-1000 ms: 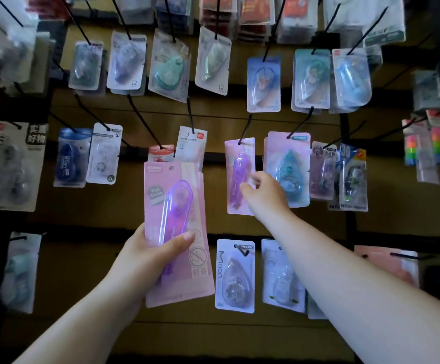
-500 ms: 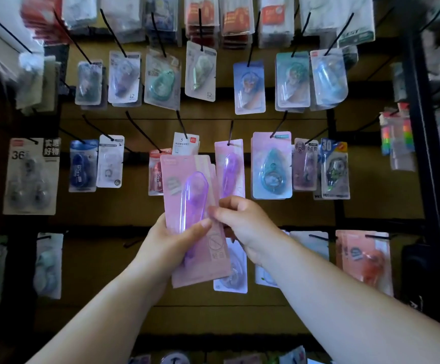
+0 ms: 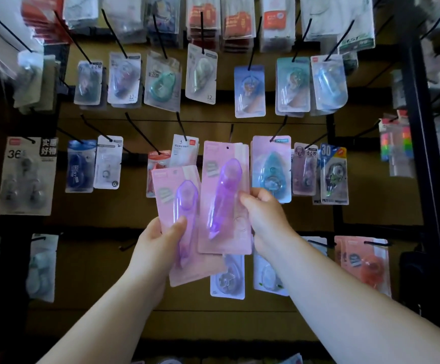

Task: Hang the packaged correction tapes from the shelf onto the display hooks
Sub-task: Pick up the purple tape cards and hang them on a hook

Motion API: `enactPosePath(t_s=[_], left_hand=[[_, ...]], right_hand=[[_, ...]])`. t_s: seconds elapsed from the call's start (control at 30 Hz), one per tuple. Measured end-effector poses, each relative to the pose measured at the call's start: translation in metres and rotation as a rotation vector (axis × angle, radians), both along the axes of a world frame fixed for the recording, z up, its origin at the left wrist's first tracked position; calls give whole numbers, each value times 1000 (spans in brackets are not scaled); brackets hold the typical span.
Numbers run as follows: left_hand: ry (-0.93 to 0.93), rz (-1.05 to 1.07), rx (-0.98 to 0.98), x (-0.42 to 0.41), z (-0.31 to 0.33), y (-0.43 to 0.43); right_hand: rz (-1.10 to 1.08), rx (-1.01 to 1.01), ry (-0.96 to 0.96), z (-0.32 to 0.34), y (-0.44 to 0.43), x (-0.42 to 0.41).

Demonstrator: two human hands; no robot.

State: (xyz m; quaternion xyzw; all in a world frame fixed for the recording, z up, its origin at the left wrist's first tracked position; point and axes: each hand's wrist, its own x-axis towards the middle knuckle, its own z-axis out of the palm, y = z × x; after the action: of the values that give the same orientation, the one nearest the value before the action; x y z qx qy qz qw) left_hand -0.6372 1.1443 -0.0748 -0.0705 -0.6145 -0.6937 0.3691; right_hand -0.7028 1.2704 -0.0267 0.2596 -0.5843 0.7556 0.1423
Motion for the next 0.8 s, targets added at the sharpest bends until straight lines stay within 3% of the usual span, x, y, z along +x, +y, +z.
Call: enactPosePath(t_s=[0.17,0.3,0.8], left_hand=[[-3,28,-20,5,-4,-13],[-10,32,-47,8,-6,-23],[-29,10,-86,13,-17,-48]], right_hand=[[-186,-27,127,26,14,-1],[-355,67,146,53,14,-11],[-424,208,141,59,2,-28]])
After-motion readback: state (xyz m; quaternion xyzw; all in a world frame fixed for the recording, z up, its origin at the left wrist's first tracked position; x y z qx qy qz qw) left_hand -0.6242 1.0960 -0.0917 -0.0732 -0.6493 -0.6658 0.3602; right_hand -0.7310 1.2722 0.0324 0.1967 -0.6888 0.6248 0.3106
